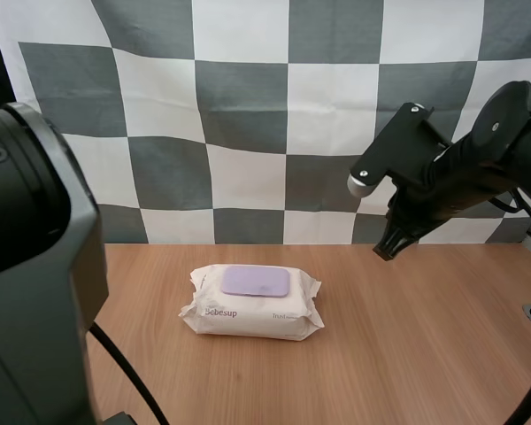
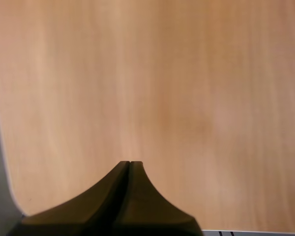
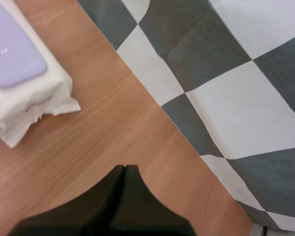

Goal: Open the wet wipes lid

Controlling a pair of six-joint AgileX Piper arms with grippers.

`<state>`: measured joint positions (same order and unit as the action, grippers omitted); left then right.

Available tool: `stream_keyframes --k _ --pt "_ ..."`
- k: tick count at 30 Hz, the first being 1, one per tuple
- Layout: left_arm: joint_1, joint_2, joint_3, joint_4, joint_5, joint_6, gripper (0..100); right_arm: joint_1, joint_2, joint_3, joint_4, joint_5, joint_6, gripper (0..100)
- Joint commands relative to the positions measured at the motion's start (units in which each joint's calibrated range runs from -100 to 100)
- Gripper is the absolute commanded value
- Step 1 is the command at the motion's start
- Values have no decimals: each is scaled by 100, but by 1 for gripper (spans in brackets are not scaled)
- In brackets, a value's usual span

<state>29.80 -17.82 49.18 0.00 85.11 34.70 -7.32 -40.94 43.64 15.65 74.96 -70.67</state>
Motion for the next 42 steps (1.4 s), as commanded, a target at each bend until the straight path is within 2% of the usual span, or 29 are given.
stream_keyframes --k 1,9,12,17,20,24,28,30,31,35,38,40,42 --pt "-988 4 -30 -8173 1489 3598 0 -1 8 27 611 403 0 0" --pt "-1266 4 -679 -9330 1489 3492 0 -1 8 27 673 1204 2 0" --pt "-1469 4 -785 -9545 1489 3481 0 -1 8 27 822 1372 2 0" --pt "-1869 4 -803 -9286 1489 3429 0 -1 8 27 844 1525 -9 0" --pt "-1956 4 -803 -8815 1489 3403 0 -1 8 27 844 1525 -9 0" --pt "-1939 16 -633 -8695 1489 3443 0 -1 8 27 844 1455 -27 0" --pt "-1939 169 -184 -8640 1489 3918 0 -1 8 27 844 1442 -60 0" --pt "-1894 298 -27 -8489 1489 4067 0 -1 8 27 844 1442 -84 0" --pt "-1831 361 45 -8463 1489 4069 0 -1 8 27 844 1418 -85 0" --pt "-1387 446 182 -8489 1489 4215 0 -1 8 27 844 1399 -124 0" --pt "-1135 446 210 -8112 1489 4215 0 -1 8 27 844 1259 -124 0" --pt "-1036 446 273 -7839 1489 4274 0 -1 8 27 844 1129 -124 0" --pt "-1012 446 427 -7727 1489 4413 0 -1 8 27 870 1134 -124 0"
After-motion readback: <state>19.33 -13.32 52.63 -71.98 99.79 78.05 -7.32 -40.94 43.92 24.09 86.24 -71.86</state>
